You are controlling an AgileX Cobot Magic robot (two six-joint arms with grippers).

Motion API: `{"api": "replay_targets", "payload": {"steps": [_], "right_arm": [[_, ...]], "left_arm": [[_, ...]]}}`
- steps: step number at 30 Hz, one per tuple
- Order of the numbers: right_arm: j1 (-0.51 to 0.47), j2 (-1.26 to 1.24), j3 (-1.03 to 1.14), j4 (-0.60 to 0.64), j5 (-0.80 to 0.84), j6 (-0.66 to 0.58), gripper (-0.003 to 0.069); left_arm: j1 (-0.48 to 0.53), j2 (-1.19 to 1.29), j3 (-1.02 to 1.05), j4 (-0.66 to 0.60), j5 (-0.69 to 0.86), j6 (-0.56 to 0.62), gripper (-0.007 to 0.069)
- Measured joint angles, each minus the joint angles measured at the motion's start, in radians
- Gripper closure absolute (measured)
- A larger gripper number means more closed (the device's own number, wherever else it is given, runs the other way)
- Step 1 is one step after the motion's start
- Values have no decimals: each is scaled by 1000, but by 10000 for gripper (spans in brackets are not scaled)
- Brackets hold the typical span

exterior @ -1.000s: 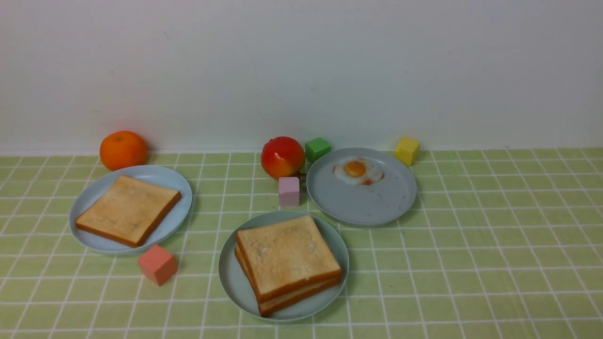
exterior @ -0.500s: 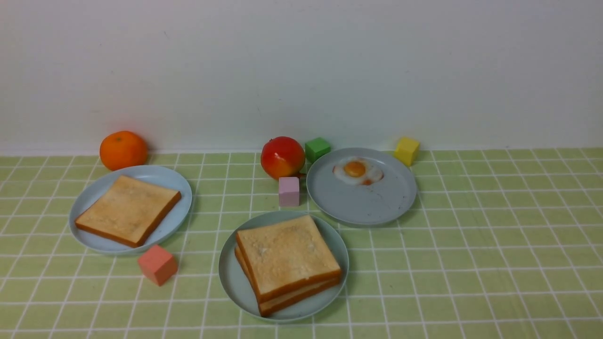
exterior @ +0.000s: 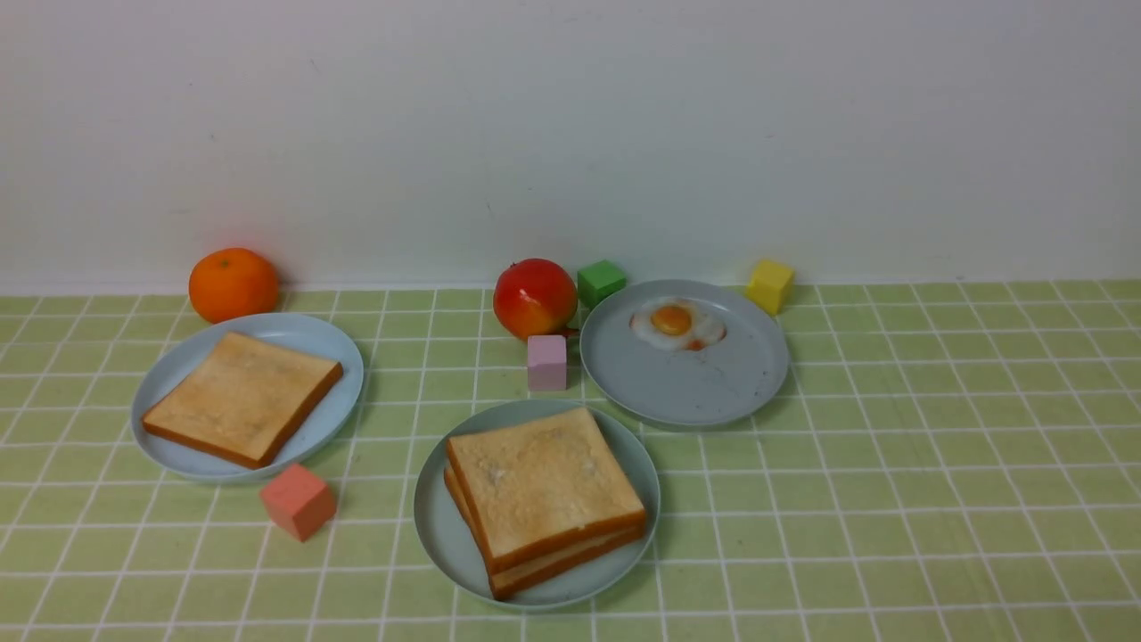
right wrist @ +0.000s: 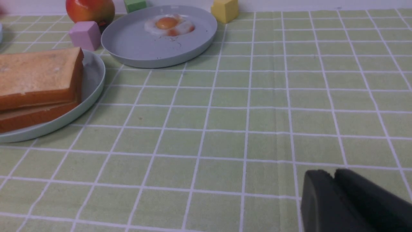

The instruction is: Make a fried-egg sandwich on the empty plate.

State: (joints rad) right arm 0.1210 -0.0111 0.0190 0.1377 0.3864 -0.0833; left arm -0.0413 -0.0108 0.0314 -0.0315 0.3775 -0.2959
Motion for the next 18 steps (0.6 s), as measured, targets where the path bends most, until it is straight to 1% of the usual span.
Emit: {"api": "replay_targets", "payload": {"steps": [18], "right_arm": [[0,0,0,1,0,0,556]], "left_arm": [[0,0,0,0,0,0,620]]}}
